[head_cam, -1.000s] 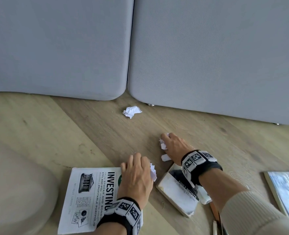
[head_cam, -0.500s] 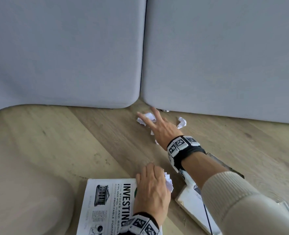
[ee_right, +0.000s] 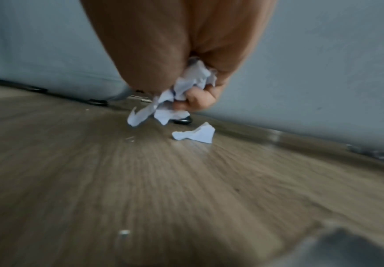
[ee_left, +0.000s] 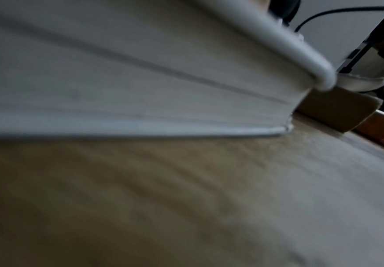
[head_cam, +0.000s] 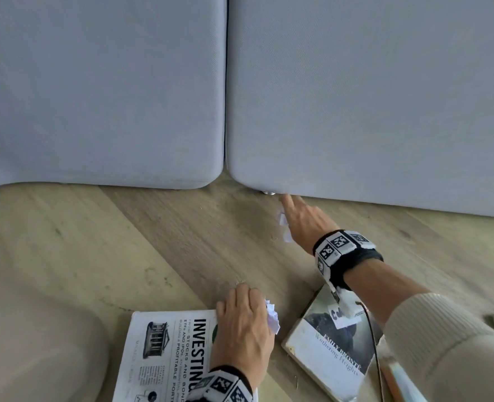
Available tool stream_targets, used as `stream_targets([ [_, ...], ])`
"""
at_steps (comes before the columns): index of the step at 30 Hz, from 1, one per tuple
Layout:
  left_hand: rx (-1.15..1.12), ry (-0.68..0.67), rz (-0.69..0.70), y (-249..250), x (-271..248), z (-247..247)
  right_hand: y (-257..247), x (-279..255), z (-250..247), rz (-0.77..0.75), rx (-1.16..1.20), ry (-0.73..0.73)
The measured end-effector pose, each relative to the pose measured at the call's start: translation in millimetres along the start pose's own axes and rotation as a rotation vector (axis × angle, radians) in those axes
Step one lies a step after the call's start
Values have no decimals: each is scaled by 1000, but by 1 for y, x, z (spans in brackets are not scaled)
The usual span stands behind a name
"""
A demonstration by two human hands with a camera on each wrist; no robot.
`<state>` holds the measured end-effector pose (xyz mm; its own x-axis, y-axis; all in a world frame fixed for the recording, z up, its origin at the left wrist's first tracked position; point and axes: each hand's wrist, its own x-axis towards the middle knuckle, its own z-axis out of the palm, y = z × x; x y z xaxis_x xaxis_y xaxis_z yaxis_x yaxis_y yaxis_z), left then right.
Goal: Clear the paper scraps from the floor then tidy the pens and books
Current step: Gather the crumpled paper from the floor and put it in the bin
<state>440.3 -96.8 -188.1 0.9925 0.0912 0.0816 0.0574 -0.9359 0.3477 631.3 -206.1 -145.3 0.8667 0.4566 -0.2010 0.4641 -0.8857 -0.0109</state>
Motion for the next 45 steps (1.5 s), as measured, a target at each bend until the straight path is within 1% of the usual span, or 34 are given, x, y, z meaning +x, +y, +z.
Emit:
stream_targets([
  [2, -2, 4, 4, 0, -1, 0, 12, -1, 3, 62, 27, -14],
  [5, -23, 6, 16, -1, -2, -1, 20, -1, 13, 154, 96, -109],
  [8, -37, 0, 29, -3, -3, 1, 25, -7, 20, 263, 144, -75],
  [11, -52, -1, 26, -5, -3, 3, 26, -25, 15, 252, 133, -114],
  [13, -57, 10, 32, -4, -3, 1, 24, -44, 6, 196, 147, -98],
  [14, -53, 21, 38, -3, -2, 0, 23, -55, 2, 167, 154, -62],
  [18, -49, 76, 69, -4, -4, -2, 11, -119, -27, 120, 198, 129],
  [20, -39, 45, 70, -1, -4, -3, 4, -164, -42, 189, 299, 210],
  [21, -46, 23, 67, 1, -5, -5, -1, -188, -47, 243, 350, 224],
  [23, -70, -22, 74, 2, -5, -7, -12, -236, -54, 358, 434, 214],
  [25, -128, -76, 109, 0, -10, -13, -25, -280, -56, 434, 498, 176],
  [27, -295, -106, 140, 0, -27, -28, -38, -314, -53, 450, 542, 121],
  [29, -456, -116, 78, 1, -56, -46, -53, -334, -49, 410, 541, 92],
  [30, -532, -113, 34, 0, -73, -56, -63, -340, -50, 394, 538, 101],
  [32, -668, -70, -18, 1, -102, -82, -81, -340, -57, 351, 590, 149],
  [34, -729, -37, 46, 5, -124, -125, -103, -329, -75, 301, 676, 238],
  [36, -709, 16, 148, 8, -137, -182, -135, -312, -103, 229, 760, 353],
  [38, -652, 167, 212, 2, -146, -238, -174, -292, -132, 132, 896, 447],
  [39, -615, 260, 210, -7, -148, -262, -197, -281, -146, 79, 980, 470],
  [40, -575, 345, 189, -20, -151, -282, -219, -270, -159, 24, 1057, 472],
  [42, -493, 495, 103, -52, -154, -312, -263, -249, -181, -60, 1165, 450],
  [43, -456, 542, 35, -71, -152, -325, -284, -239, -189, -84, 1189, 448],
  [45, -357, 580, -130, -109, -143, -344, -319, -218, -199, -79, 1174, 456],
])
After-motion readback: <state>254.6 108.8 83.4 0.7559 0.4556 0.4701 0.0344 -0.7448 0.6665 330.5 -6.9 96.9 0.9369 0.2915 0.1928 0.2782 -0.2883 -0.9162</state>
